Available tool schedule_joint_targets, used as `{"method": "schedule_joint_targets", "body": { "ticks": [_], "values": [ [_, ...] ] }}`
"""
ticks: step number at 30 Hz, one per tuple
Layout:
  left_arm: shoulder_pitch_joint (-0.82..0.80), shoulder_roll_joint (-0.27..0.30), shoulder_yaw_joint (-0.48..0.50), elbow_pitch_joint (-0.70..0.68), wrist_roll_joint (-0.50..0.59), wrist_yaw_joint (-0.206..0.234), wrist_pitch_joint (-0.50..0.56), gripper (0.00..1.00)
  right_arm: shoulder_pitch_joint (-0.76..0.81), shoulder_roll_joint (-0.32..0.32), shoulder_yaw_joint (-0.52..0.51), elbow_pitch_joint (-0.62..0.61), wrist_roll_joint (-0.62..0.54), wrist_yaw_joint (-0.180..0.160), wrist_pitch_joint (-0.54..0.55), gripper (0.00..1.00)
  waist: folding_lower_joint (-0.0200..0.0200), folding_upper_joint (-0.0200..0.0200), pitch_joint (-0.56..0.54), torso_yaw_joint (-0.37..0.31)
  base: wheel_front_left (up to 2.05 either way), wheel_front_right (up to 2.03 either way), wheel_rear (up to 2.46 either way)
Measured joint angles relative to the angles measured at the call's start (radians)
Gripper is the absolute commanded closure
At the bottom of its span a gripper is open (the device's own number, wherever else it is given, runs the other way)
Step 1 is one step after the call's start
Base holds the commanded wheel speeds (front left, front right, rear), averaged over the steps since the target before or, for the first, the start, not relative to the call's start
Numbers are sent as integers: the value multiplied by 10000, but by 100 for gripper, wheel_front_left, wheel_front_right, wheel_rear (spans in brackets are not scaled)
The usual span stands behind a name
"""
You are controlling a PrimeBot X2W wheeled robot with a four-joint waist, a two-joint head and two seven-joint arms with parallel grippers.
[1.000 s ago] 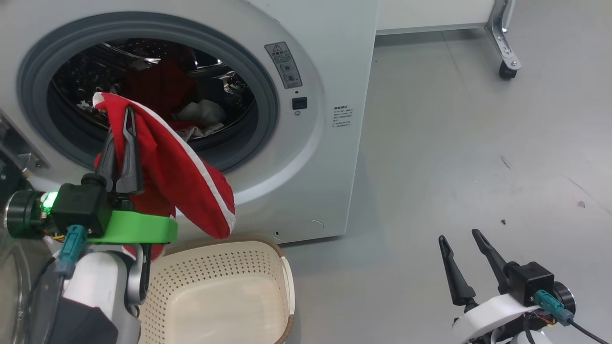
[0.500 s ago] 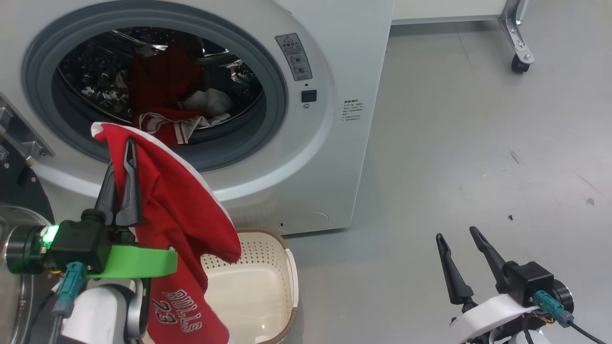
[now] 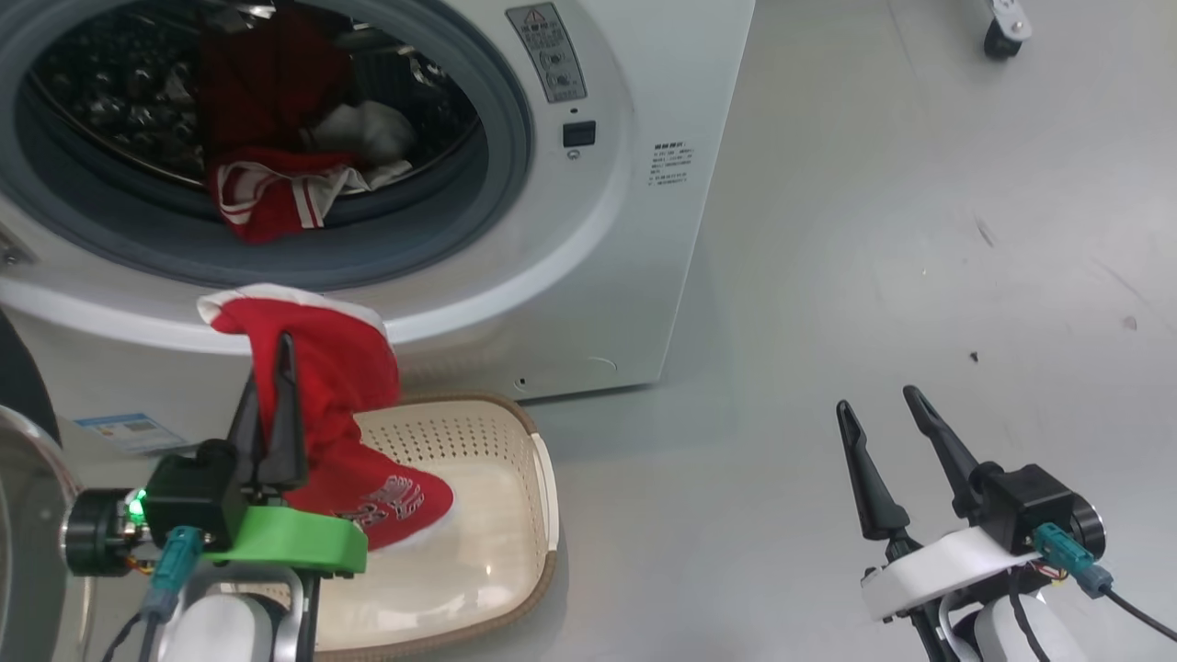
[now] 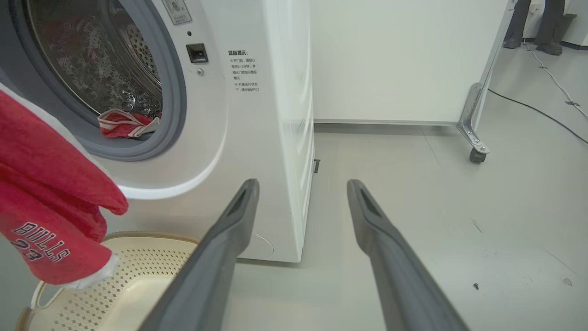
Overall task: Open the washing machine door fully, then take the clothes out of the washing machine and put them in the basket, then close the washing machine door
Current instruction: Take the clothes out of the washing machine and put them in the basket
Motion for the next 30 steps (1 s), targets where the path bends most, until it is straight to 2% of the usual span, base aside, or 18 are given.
{"method": "schedule_joint_targets", "body": {
  "ticks": [11, 30],
  "values": [
    [-195, -46, -224, 1584, -94, 0, 343, 100, -776, 6, 59, -337, -84, 10, -2, 0, 0, 0, 1369, -295, 0, 0, 0],
    [-2788, -35, 178, 5168, -533, -15, 756, 100, -2192, 94, 148, -685, 82, 94, -2, 0, 0, 0, 3825, -997, 0, 0, 0]
  ]
}}
